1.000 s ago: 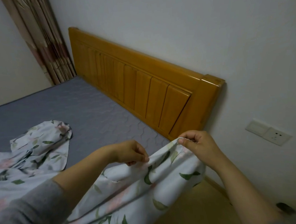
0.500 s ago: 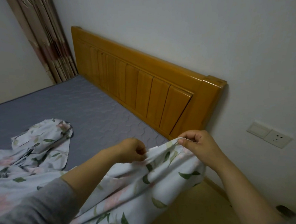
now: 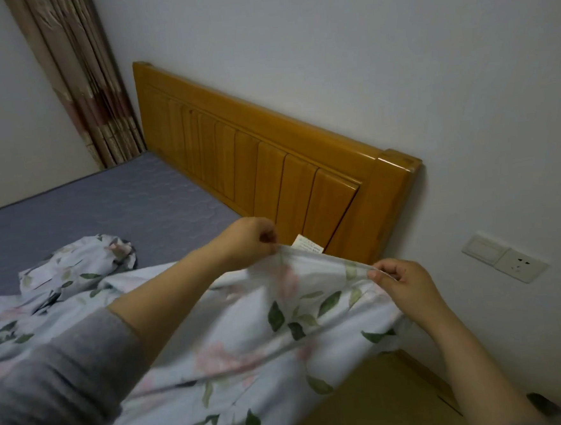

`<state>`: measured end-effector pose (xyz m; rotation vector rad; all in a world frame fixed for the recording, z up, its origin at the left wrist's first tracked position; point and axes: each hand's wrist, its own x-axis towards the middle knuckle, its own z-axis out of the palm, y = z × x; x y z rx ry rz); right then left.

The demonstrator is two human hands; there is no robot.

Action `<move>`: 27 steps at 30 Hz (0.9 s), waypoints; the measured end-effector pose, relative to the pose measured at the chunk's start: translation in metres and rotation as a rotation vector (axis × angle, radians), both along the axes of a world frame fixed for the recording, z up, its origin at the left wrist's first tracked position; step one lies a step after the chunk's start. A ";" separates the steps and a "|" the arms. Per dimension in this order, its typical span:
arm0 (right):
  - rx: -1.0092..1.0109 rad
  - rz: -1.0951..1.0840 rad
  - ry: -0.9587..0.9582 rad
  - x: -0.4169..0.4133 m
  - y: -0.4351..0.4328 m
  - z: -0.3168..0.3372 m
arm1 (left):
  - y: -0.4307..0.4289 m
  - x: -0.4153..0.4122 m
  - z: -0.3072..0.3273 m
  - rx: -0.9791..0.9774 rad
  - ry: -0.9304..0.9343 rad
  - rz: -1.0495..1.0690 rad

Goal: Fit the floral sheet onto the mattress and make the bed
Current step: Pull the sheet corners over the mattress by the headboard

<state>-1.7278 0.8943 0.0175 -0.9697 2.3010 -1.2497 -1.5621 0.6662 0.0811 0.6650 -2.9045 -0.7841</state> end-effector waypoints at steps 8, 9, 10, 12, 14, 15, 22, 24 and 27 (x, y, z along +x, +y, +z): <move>0.078 0.186 -0.152 0.016 -0.002 0.003 | 0.020 -0.004 0.004 -0.005 0.081 -0.035; 0.024 0.193 -0.216 0.022 -0.009 0.002 | 0.025 -0.005 0.007 -0.006 0.081 -0.058; -0.034 0.201 -0.272 0.027 -0.016 0.003 | 0.028 -0.006 0.009 -0.011 0.083 -0.078; -0.116 0.227 -0.338 0.037 -0.030 0.008 | 0.033 -0.006 0.014 -0.029 0.090 -0.101; -0.142 0.266 -0.335 0.042 -0.041 0.009 | 0.033 -0.003 0.018 -0.034 0.096 -0.103; -0.142 0.284 -0.314 0.044 -0.045 0.009 | 0.032 -0.002 0.019 -0.035 0.091 -0.101; -0.186 0.406 -0.214 0.056 -0.063 0.005 | 0.026 0.017 0.016 -0.010 0.014 -0.098; -0.211 0.412 -0.200 0.055 -0.062 0.004 | 0.022 0.022 0.013 0.031 -0.045 -0.110; -0.241 0.379 -0.183 0.046 -0.057 0.005 | 0.016 0.031 0.002 0.160 -0.138 -0.110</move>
